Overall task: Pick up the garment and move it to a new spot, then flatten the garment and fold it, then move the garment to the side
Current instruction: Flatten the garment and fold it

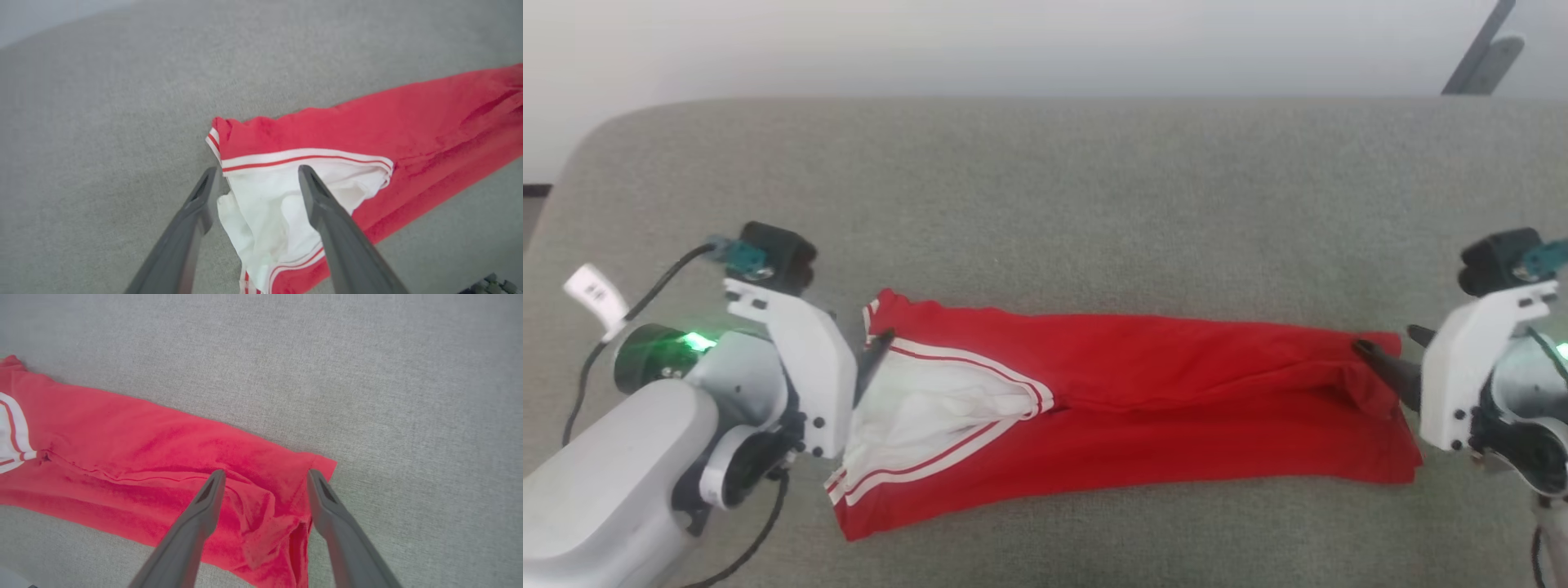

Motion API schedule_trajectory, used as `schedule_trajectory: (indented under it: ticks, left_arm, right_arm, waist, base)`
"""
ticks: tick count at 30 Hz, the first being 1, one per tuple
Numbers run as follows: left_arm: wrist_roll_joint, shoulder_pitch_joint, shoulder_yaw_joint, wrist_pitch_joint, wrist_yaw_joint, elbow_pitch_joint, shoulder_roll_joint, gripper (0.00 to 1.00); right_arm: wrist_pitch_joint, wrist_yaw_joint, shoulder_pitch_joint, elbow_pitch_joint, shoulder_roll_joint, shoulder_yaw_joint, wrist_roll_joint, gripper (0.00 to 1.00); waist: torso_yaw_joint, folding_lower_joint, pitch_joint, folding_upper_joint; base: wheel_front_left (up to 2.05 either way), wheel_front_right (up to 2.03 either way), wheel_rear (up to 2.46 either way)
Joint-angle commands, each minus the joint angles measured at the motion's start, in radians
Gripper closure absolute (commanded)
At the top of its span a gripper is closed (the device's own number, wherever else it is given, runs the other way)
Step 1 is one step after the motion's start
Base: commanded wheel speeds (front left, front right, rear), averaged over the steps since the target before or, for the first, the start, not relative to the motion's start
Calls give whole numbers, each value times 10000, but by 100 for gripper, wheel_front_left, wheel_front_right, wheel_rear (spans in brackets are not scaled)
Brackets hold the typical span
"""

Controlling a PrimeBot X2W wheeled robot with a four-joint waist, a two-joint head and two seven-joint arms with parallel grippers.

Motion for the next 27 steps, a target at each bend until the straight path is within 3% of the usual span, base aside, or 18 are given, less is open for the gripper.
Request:
schedule_trajectory:
  ticks: [1,15,27]
  left_arm:
    - [82,241,129,-299,1,-7,11,0]
    - [1,2492,1914,-5041,129,310,181,0]
    - [-390,3975,2882,-7398,-152,1287,-62,0]
  right_arm:
    - [-95,1,201,-10,20,-99,-84,0]
    - [118,1,1167,328,161,-1544,-162,0]
    - [299,1,704,1871,229,-1517,-53,0]
  waist:
    - [101,0,-149,-1]
    - [480,0,-358,-1]
    - [927,0,-171,-1]
  base:
    - [0,0,0]
    - [0,0,0]
    - [0,0,0]
